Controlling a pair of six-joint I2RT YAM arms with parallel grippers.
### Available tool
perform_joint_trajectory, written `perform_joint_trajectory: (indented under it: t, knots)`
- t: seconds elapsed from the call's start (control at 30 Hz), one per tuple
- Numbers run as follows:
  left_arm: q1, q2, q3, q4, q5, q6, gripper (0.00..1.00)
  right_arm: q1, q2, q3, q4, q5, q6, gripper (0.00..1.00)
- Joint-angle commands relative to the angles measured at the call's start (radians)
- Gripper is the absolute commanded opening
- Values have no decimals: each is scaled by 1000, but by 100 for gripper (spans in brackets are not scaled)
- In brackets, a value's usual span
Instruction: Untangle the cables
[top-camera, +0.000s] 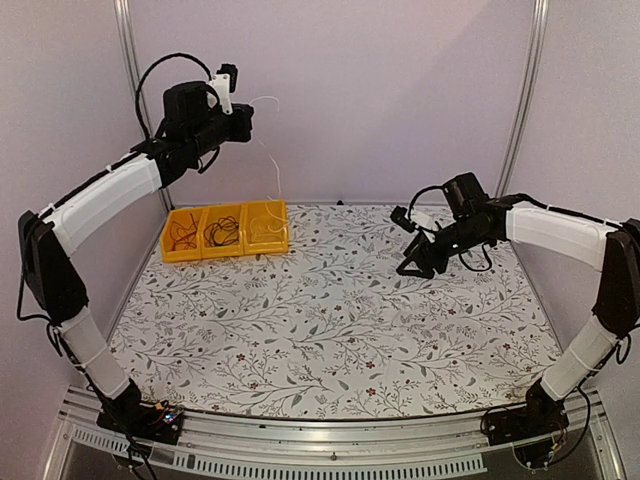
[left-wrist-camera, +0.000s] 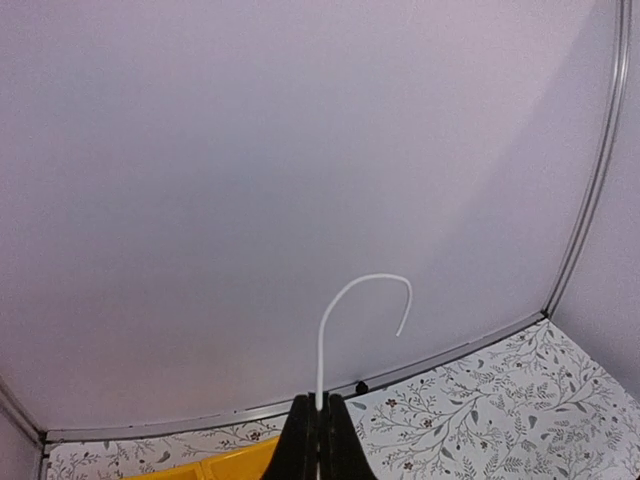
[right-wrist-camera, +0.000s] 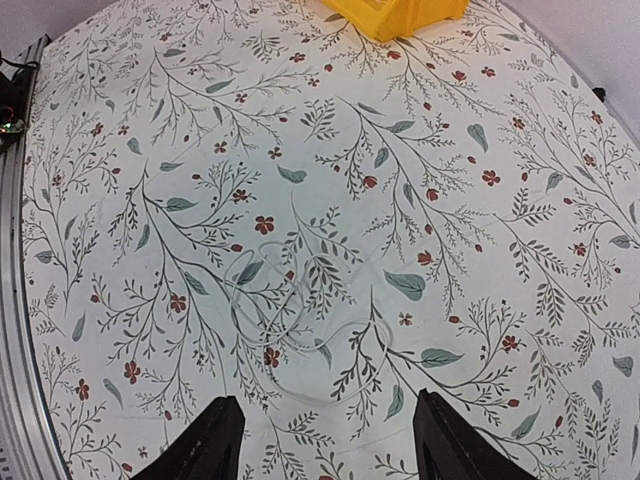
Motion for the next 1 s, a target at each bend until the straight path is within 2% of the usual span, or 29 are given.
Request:
perform_joint_trajectory:
  t: [0.0,0.5,0.8,0.97]
  knots:
    - [33,34,19,-9,19,-1,0,-4,-36,-22,-5,19,-11,63]
    - [86,230,-79,13,34,-55,0,-2,-49,-58,-15,29,-21,63]
    - [93,316,-72,-132,-48,-135,0,-4,-62,-81,-18,38,-29,63]
    - [93,340,-100,-175,-16,-182,0,-5,-63,-91,-13,34,-30,63]
